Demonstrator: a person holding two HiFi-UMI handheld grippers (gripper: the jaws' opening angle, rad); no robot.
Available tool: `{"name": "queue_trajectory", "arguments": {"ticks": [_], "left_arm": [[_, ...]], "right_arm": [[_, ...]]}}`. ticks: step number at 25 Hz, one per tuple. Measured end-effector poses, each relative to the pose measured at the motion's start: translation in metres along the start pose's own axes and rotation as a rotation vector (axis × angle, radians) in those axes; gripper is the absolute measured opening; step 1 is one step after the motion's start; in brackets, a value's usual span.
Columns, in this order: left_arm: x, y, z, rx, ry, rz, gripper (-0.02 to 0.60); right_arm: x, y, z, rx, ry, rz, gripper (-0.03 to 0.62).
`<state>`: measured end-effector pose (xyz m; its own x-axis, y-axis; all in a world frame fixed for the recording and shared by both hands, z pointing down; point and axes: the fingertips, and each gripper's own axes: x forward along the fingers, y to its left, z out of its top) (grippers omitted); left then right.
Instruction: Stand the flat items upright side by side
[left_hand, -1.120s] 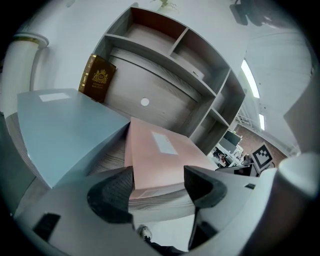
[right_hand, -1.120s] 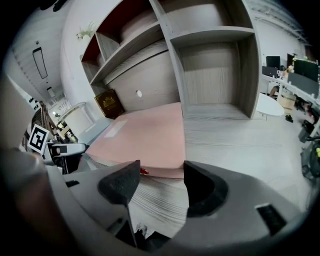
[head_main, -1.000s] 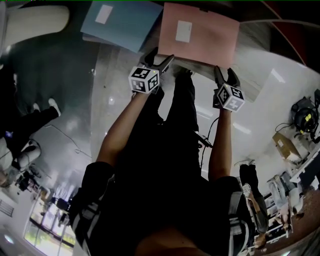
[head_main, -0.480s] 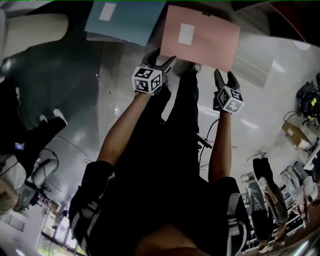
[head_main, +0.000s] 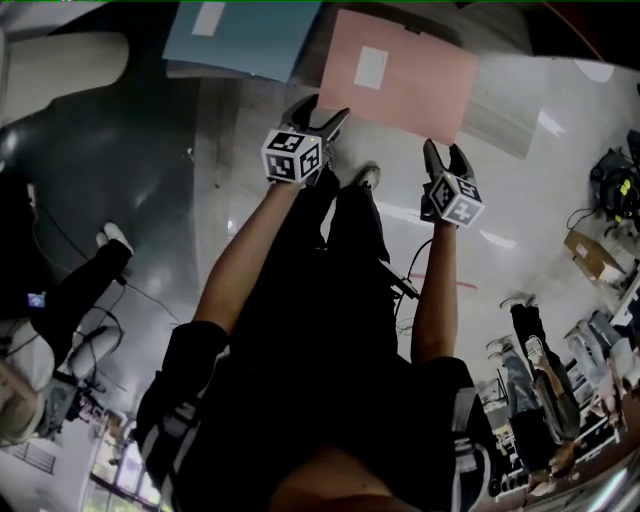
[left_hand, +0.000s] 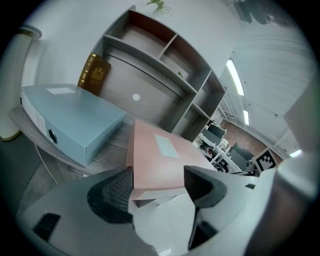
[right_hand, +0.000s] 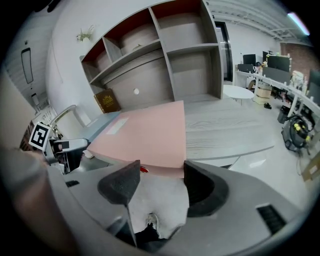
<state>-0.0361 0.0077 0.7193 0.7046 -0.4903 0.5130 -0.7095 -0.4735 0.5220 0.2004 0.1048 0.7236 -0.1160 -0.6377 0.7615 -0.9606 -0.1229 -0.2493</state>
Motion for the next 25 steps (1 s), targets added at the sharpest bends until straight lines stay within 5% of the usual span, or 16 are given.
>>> {"name": "queue_trajectory", "arguments": {"ticks": [9, 15, 19, 25], "left_arm": [[0.001, 0.001, 0.004, -0.042, -0.047, 0.009, 0.31], [-0.013, 0.016, 0.015, -0.207, -0.165, 0.04, 0.321], [-0.025, 0.036, 0.004, -0.473, -0.273, 0.038, 0.337], [-0.013, 0.044, -0.01, -0.875, -0.4, -0.13, 0.37]], "right_arm": [[0.005, -0.006, 0.001, -0.017, -0.017, 0.008, 0.278], [0.005, -0.005, 0.002, -0.039, -0.003, 0.013, 0.278], [0.005, -0.007, 0.001, -0.05, 0.007, 0.026, 0.278], [0.007, -0.005, 0.002, -0.052, 0.013, 0.047, 0.278]]}}
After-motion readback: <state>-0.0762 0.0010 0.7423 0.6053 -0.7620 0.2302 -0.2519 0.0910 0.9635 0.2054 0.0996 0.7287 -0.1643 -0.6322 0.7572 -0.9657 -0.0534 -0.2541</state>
